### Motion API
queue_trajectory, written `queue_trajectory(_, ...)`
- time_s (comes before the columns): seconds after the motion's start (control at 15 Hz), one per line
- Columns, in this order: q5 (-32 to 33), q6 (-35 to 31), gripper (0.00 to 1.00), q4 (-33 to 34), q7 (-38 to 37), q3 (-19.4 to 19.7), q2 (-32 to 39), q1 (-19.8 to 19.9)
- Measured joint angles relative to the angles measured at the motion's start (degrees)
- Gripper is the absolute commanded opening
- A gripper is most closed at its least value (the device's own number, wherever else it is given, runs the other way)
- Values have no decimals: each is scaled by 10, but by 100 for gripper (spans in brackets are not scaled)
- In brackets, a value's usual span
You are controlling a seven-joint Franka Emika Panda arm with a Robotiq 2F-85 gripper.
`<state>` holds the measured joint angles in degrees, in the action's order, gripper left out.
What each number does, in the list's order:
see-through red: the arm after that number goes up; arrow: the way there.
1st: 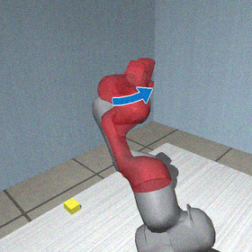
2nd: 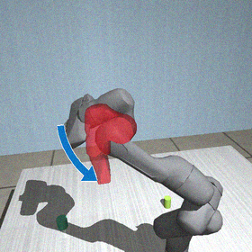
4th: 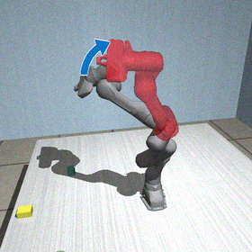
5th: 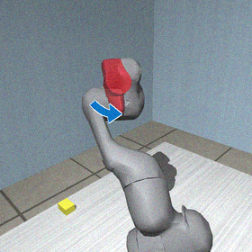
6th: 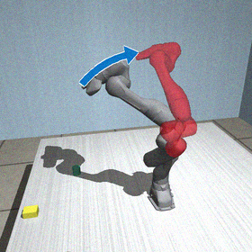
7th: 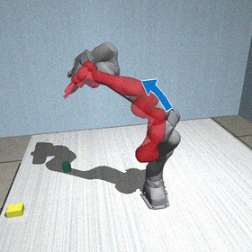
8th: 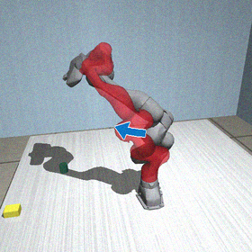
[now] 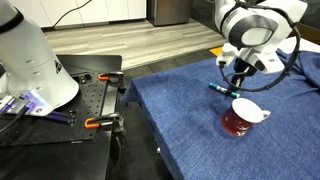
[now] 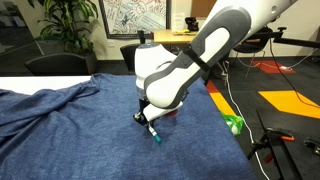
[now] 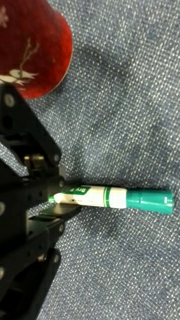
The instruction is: Place the green marker inside the red mug
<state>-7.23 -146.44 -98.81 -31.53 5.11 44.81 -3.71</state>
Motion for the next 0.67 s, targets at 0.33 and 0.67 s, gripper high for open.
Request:
queue_trajectory(0.33,2,0,5,-12,-1,14,-27,-20)
queue_trajectory(0.67,21,2,5,-47,-1,24,-81,-36)
